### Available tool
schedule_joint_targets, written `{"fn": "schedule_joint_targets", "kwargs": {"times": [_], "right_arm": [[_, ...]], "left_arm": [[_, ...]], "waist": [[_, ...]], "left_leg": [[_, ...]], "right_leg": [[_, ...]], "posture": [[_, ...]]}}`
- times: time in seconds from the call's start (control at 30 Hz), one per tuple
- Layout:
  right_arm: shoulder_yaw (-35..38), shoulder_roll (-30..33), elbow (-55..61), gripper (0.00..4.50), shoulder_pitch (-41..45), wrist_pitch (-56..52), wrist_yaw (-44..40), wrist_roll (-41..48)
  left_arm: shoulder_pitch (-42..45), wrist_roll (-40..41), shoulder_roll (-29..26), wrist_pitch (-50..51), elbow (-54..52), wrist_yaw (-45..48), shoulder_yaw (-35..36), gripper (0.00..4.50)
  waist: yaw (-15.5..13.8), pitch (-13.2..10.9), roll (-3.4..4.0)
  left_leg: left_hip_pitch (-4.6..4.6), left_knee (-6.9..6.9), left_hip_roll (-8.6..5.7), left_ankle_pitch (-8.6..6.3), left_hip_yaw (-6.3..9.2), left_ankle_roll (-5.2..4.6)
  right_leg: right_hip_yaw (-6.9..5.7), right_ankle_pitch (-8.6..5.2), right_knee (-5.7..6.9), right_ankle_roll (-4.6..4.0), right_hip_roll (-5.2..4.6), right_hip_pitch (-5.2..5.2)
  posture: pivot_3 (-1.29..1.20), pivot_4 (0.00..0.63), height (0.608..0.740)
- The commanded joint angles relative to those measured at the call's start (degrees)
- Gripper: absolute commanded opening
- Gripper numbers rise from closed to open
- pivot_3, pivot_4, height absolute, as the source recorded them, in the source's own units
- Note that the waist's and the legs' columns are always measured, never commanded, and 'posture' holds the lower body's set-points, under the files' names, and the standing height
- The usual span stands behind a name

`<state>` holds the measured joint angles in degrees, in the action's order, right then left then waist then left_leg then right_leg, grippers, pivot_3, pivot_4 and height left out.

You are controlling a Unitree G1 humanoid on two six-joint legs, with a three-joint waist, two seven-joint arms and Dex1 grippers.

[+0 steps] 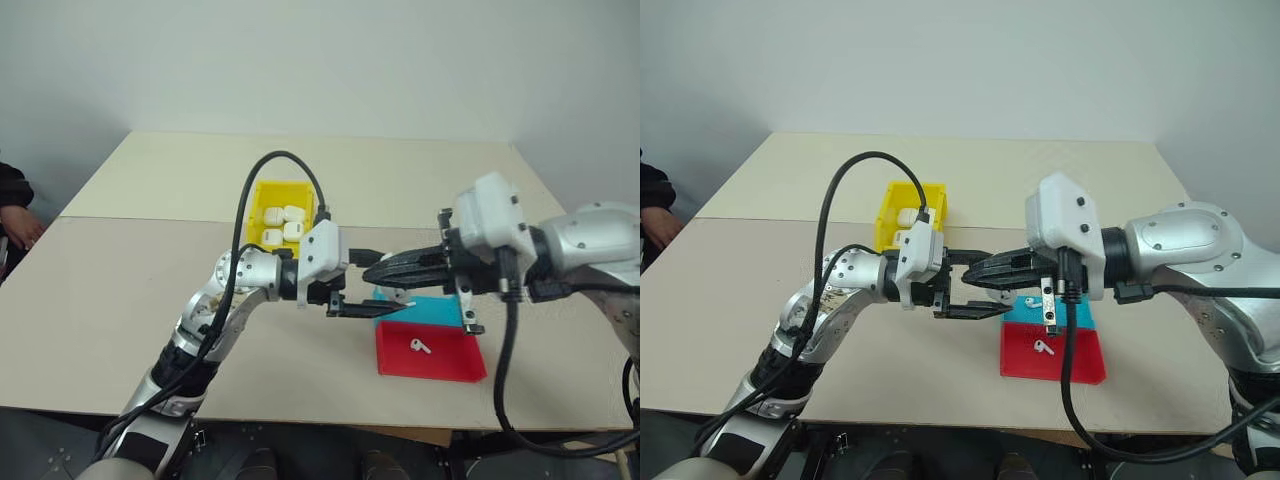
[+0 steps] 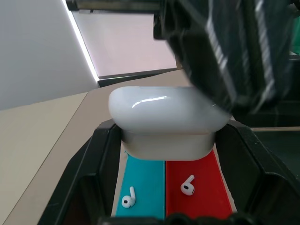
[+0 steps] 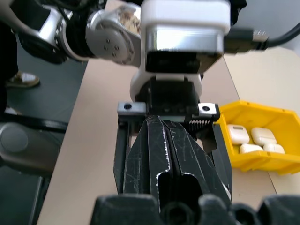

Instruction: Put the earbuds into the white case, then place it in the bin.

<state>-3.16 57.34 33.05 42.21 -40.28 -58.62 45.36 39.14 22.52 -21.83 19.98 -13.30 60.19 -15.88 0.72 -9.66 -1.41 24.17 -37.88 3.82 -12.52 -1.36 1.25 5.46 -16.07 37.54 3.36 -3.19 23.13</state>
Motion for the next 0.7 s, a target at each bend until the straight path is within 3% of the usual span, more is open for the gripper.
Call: {"fn": "schedule_joint_targets", "kwargs": {"times": [0.03, 0.23, 0.5, 0.7], "right_arm": [[-1.6, -0.4, 0.9, 0.02, 2.0, 2.3, -1.4, -4.1], [-4.8, -0.1, 0.5, 0.02, 2.6, 3.8, -3.3, -10.4], [-3.7, 3.5, -1.3, 0.02, 0.6, 6.2, -7.1, -15.2], [1.1, 1.7, -2.3, 0.02, 1.3, 6.3, -7.1, -11.5]], "left_arm": [[0.7, 0.5, 0.1, -0.6, -2.7, 0.5, -0.1, 2.76], [0.4, -0.7, 0.1, -1.0, -2.4, 0.0, -0.9, 2.76], [-0.4, -0.2, -0.8, -1.1, -2.9, 0.0, 1.0, 2.76], [-0.8, -0.4, -1.1, -1.9, -2.3, 0.0, 1.5, 2.76]], "waist": [[0.1, 0.0, 0.00], [0.0, 0.0, 0.00], [0.0, 0.0, 0.00], [0.1, 0.0, 0.00]], "left_leg": [[0.00, 0.00, 0.00, 0.00, 0.00, 0.00], [-0.01, 0.00, -0.01, 0.00, 0.00, 0.00], [-0.01, -0.01, 0.00, 0.00, 0.00, 0.00], [-0.01, -0.01, -0.01, 0.00, -0.01, 0.00]], "right_leg": [[0.00, 0.00, 0.00, 0.00, 0.00, 0.00], [0.00, 0.00, 0.00, 0.00, 0.00, -0.01], [0.00, 0.00, 0.01, 0.00, -0.01, -0.01], [0.01, 0.00, 0.01, 0.00, -0.01, 0.00]], "posture": [[0.00, 0.150, 0.740], [0.00, 0.150, 0.740], [0.00, 0.150, 0.740], [0.00, 0.150, 0.740]]}}
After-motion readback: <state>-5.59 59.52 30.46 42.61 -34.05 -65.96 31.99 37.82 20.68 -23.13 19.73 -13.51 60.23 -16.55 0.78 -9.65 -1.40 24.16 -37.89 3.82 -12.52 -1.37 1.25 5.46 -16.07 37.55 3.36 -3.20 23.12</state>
